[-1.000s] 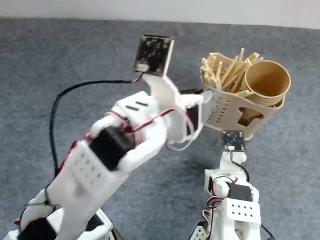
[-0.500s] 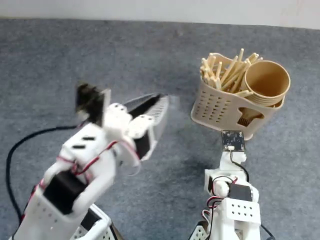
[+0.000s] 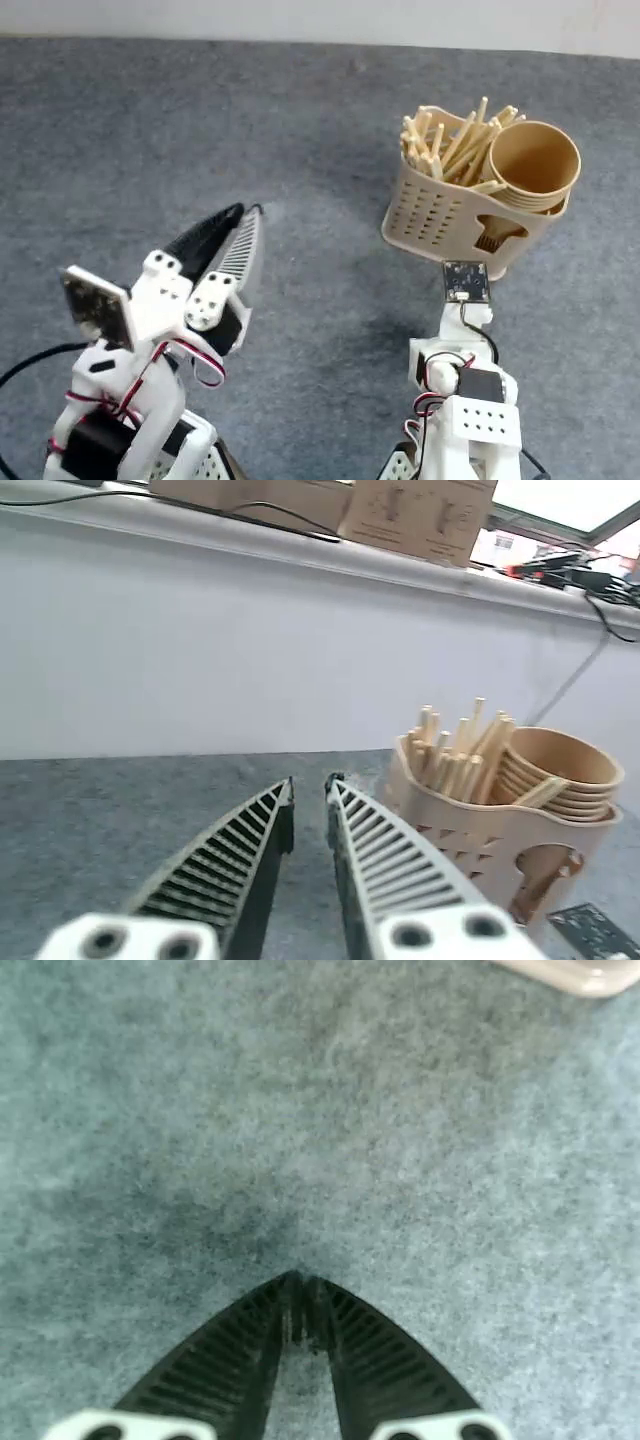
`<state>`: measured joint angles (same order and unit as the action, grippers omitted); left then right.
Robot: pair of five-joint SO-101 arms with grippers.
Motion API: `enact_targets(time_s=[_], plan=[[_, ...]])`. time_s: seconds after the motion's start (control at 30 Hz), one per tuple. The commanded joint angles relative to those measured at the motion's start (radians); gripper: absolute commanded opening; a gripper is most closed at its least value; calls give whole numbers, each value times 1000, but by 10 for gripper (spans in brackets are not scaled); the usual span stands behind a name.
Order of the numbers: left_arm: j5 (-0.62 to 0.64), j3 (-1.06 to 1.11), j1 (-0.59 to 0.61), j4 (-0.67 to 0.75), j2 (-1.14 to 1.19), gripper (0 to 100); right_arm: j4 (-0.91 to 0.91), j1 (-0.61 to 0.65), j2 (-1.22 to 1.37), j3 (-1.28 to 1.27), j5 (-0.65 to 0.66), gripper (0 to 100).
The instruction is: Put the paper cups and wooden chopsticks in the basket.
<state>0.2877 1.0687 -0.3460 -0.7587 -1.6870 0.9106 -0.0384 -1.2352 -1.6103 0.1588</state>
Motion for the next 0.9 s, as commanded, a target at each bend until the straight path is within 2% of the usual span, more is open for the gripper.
enact_targets(time_s=[0.0, 0.37, 0.6, 0.77, 0.87], plan=[[-17, 70, 70, 18, -117, 69, -22, -15, 1, -2, 12, 41], [-17, 203, 240, 18, -143, 69, -22, -15, 1, -2, 12, 41], [-21, 398, 390, 23, -143, 69, -22, -15, 1, -2, 12, 41], [-201, 568, 435, 23, -142, 69, -22, -10, 1, -2, 12, 41], [-229, 628, 443, 15, -136, 69, -22, -10, 1, -2, 11, 41]])
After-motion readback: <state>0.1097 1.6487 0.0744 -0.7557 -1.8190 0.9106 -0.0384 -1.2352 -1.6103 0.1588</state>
